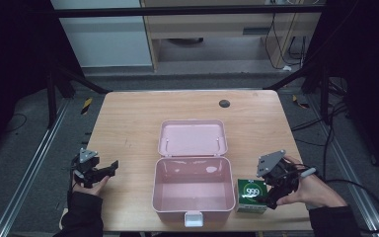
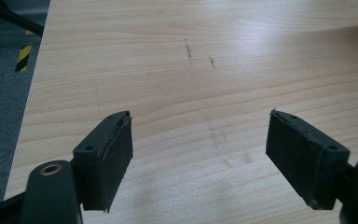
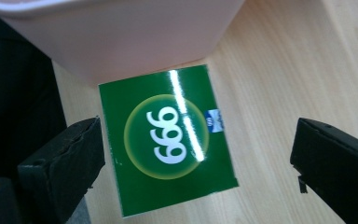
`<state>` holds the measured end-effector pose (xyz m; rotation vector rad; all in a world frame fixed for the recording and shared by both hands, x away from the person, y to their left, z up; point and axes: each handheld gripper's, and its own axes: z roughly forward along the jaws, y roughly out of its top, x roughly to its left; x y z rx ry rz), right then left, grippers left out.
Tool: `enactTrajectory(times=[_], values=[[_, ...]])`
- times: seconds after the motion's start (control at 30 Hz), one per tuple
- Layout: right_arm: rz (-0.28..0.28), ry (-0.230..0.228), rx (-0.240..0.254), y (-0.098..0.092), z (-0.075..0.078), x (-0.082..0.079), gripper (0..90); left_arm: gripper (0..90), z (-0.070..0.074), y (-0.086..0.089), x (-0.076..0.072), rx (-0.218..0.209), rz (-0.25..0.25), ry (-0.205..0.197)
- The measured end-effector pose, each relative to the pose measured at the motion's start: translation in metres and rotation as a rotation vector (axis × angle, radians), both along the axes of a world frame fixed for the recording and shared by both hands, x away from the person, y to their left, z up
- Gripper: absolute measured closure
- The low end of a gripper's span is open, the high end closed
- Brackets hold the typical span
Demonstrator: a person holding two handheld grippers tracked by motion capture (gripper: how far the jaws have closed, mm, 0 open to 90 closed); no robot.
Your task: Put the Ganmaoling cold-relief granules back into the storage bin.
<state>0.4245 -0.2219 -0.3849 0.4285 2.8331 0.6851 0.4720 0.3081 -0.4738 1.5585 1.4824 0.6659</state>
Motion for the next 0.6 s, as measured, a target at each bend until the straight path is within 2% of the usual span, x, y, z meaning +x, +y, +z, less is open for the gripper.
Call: enactTrajectory(times=[0.4, 0.6], values=[[0.046, 0.035, -0.036, 0.009, -0.019, -0.002, 3.4, 21.9, 0.000, 0.000, 0.000, 0.001, 0.000, 0.000], [0.057, 0.044, -0.069, 0.013, -0.027, -0.001, 3.3, 22.0, 0.000, 0.000, 0.000, 0.002, 0.001, 0.000]])
